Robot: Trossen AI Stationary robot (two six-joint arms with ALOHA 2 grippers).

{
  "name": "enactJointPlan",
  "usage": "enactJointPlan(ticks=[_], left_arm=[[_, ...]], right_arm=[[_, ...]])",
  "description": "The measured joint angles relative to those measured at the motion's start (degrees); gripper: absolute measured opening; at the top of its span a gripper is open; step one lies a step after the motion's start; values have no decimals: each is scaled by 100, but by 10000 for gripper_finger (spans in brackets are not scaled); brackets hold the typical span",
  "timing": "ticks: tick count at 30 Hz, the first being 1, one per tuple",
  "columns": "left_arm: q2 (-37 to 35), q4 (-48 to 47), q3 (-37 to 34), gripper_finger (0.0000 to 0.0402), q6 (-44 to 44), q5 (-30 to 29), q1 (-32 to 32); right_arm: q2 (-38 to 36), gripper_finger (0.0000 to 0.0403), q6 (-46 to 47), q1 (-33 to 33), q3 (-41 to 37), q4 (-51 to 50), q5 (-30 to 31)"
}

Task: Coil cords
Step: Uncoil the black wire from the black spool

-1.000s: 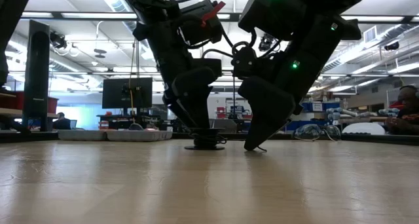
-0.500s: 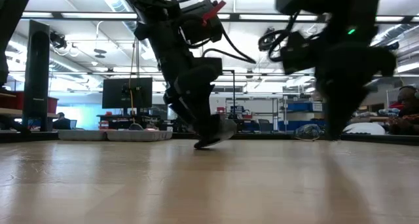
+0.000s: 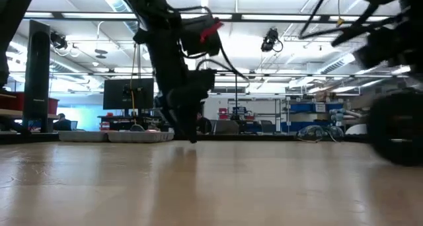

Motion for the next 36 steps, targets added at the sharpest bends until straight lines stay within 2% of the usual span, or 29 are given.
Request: enactJointPlan(ticks=[6, 13, 21, 27, 29, 33, 36], left_arm=[[-22, 190, 22, 400, -25, 155, -26], [-22, 294, 24, 400, -84, 210, -28], [-22, 258, 26, 400, -88, 210, -28], [-23, 262, 26, 400, -86, 211, -31], [-22, 262, 26, 400, -86, 210, -31], [-22, 264, 26, 400, -86, 214, -31], [-25, 265, 31, 400, -86, 214, -31]], right_arm=[[51, 9, -250, 39, 2, 1114, 1031], [70, 8, -432, -138, 9, 1642, 3048], [66, 17, -878, -851, 9, 1609, 3362], [-105, 35, -971, -943, 38, 1608, 4692], [-222, 39, -989, -927, 91, 1635, 4951], [-547, 43, -1054, -793, 177, 1651, 5007], [-847, 43, -1045, -610, 176, 1648, 4741]])
